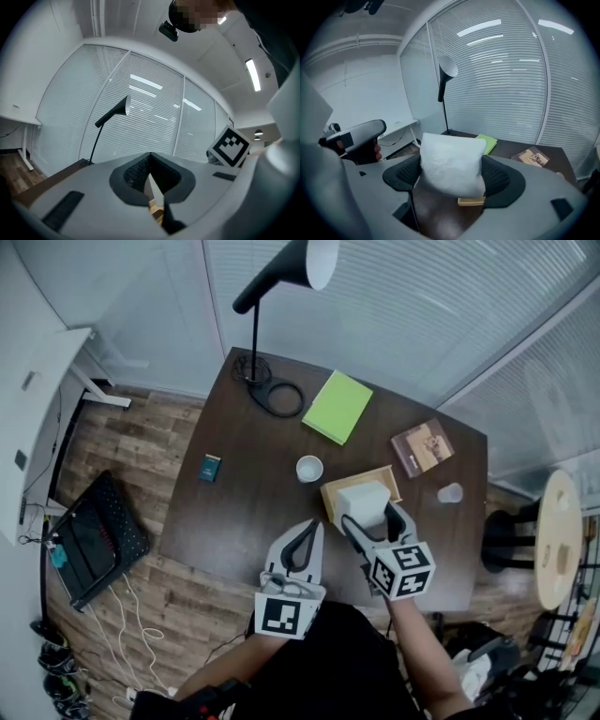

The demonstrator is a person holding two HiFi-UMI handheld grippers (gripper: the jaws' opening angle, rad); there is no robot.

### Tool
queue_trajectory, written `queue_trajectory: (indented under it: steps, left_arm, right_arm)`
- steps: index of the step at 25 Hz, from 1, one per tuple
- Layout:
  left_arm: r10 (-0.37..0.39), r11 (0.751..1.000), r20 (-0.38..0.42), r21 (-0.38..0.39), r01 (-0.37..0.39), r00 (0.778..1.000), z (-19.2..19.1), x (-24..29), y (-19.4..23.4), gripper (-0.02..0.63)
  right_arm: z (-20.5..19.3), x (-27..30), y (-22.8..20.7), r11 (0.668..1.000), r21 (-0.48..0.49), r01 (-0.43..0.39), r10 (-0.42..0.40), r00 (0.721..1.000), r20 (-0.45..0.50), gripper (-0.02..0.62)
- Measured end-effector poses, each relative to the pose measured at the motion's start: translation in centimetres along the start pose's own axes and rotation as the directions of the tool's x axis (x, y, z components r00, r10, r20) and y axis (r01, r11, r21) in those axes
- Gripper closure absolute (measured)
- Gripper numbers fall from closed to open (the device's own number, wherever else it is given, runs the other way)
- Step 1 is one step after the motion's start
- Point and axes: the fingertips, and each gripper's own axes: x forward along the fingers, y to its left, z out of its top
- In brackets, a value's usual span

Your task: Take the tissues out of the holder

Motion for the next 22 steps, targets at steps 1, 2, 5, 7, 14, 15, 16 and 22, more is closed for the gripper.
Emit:
queue_trajectory:
  steps: [1,2,5,7,14,15,16,22]
  left_arm:
    - [-0.01,1.0,0.0,-0.003,0.01,1.0,0.1,0.1,0.0,0.609]
    - [-0.021,1.0,0.001,-0.002,0.021,1.0,0.1,0.2,-0.1,0.609]
    - [-0.05,0.999,0.003,0.008,0.05,0.999,-0.1,0.7,-0.7,0.609]
    - [-0.061,0.998,-0.003,0.013,0.061,0.998,-0.4,0.9,-1.2,0.609]
    - [-0.056,0.997,0.013,0.046,0.055,0.998,0.7,1.7,-2.7,0.609]
    - [-0.049,0.998,0.02,0.048,0.048,0.999,0.9,1.9,-3.0,0.609]
    - [-0.04,0.998,0.025,0.047,0.039,0.999,1.0,2.1,-3.3,0.609]
    - [-0.007,0.997,0.038,0.076,0.004,0.999,1.7,3.3,-4.8,0.609]
  right_arm:
    - [0.3,-0.3,0.2,1.0,0.004,0.007,-0.007,1.0,0.015,0.176]
    - [0.6,-0.7,0.4,1.0,0.009,0.015,-0.015,0.999,0.034,0.176]
    - [1.4,-2.1,0.2,0.999,0.008,0.053,-0.053,0.994,0.095,0.176]
    - [1.9,-3.2,0.0,0.996,-0.011,0.084,-0.082,0.987,0.135,0.176]
    - [3.9,-5.8,-0.2,0.996,-0.014,0.083,-0.077,0.967,0.243,0.176]
    - [4.2,-6.2,-0.4,0.997,-0.019,0.081,-0.073,0.963,0.259,0.176]
    - [4.4,-6.6,-0.5,0.997,-0.025,0.078,-0.068,0.96,0.272,0.176]
    - [5.5,-9.0,-2.3,0.997,-0.035,0.075,-0.057,0.932,0.359,0.176]
